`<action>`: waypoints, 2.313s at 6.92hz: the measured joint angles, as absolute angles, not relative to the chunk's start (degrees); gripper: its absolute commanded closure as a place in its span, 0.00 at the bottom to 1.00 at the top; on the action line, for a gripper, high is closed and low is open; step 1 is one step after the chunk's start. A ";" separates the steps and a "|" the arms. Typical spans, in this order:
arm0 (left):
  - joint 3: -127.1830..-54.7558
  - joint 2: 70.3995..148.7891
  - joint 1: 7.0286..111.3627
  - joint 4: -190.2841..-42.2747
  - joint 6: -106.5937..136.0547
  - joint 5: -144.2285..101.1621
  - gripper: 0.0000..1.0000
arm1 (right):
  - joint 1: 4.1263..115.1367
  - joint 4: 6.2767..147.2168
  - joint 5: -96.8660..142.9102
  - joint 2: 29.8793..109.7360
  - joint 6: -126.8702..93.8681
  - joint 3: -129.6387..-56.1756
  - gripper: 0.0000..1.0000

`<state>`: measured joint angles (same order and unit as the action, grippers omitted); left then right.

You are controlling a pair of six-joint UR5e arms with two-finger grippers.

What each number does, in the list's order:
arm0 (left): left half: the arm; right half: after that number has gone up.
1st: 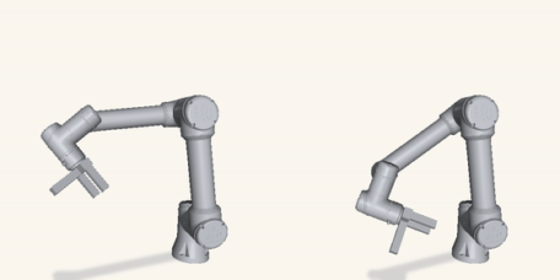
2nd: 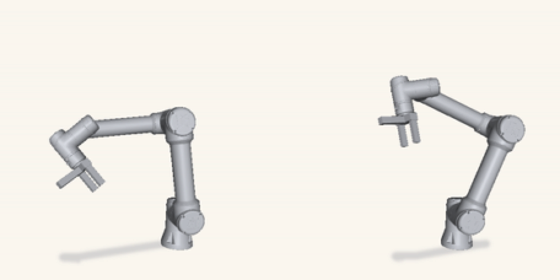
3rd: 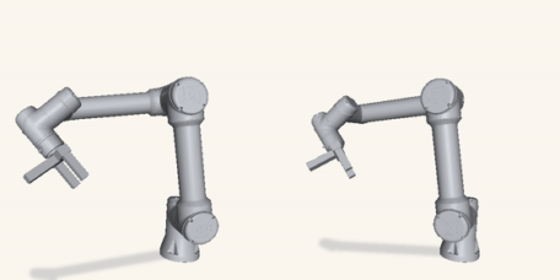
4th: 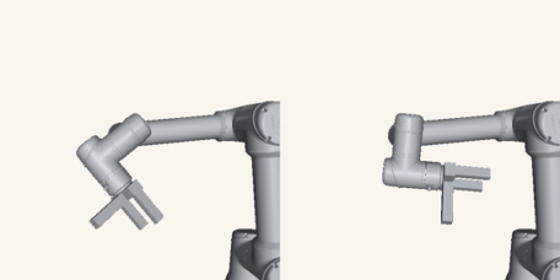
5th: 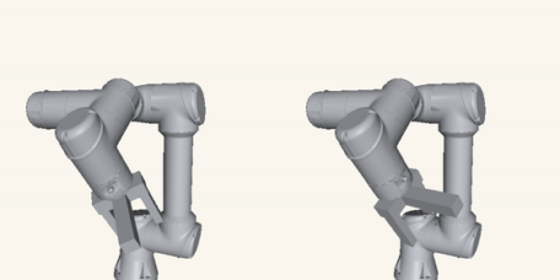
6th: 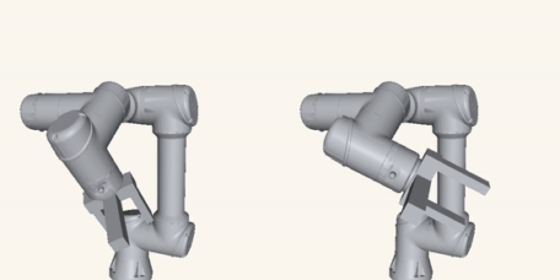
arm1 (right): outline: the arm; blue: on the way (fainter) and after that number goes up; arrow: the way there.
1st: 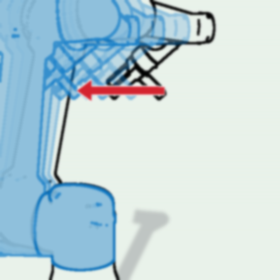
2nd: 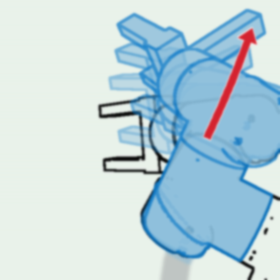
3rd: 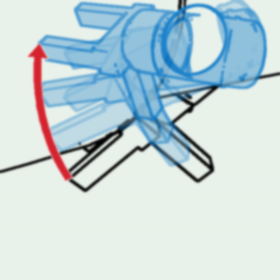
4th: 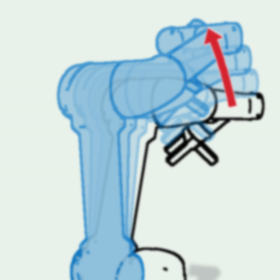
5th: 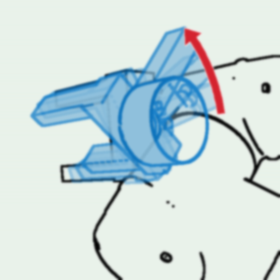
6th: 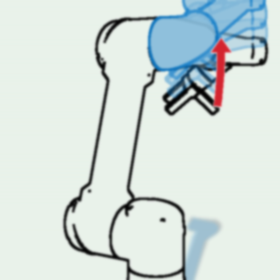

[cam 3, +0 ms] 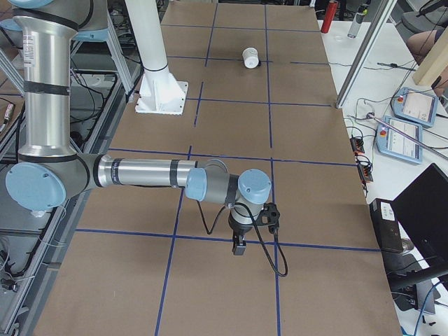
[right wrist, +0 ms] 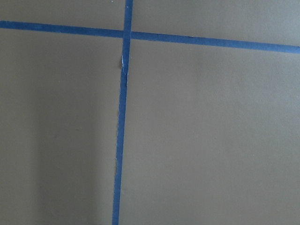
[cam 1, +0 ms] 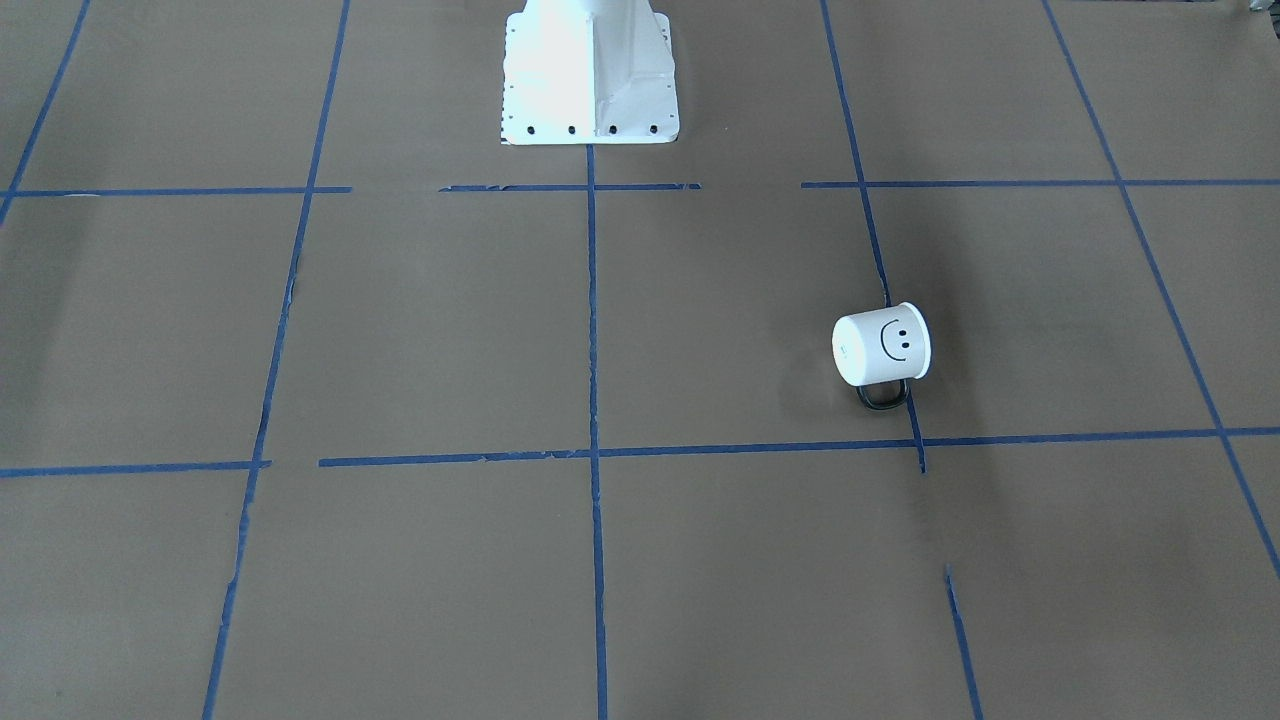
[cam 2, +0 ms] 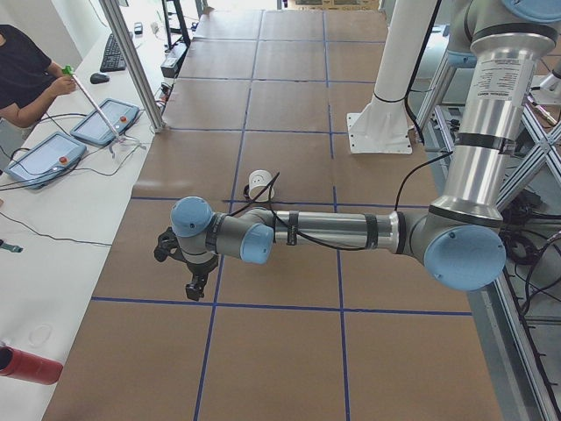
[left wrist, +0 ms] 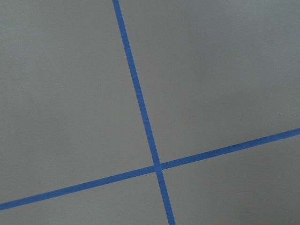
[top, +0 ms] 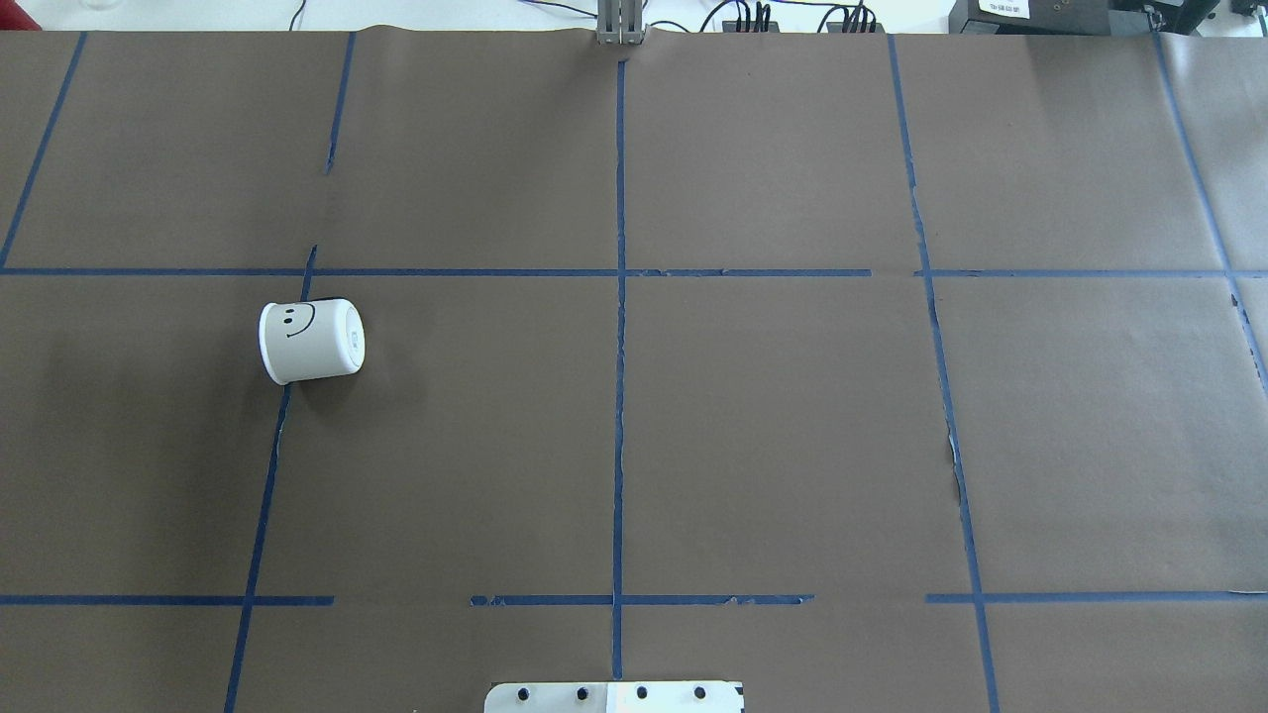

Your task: Flip mug

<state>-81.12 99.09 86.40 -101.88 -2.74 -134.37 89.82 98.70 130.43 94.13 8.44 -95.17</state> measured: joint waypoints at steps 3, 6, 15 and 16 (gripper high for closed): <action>-80.82 98.66 86.40 -101.87 -2.63 -134.35 0.00 | 89.83 98.70 130.43 94.13 8.44 -95.16 0.00; -81.15 98.31 86.39 -102.33 -1.64 -135.05 0.00 | 89.83 98.70 130.43 94.15 8.44 -95.18 0.00; -80.69 99.59 62.94 -168.50 95.50 -123.13 0.00 | 89.83 98.70 130.43 94.18 8.44 -95.19 0.00; -80.02 99.41 58.37 -175.88 103.30 -115.61 0.00 | 89.82 98.70 130.43 94.18 8.44 -95.19 0.00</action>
<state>-80.02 99.41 58.37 -175.88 103.30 -115.61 89.82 98.70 130.43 94.18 8.44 -95.19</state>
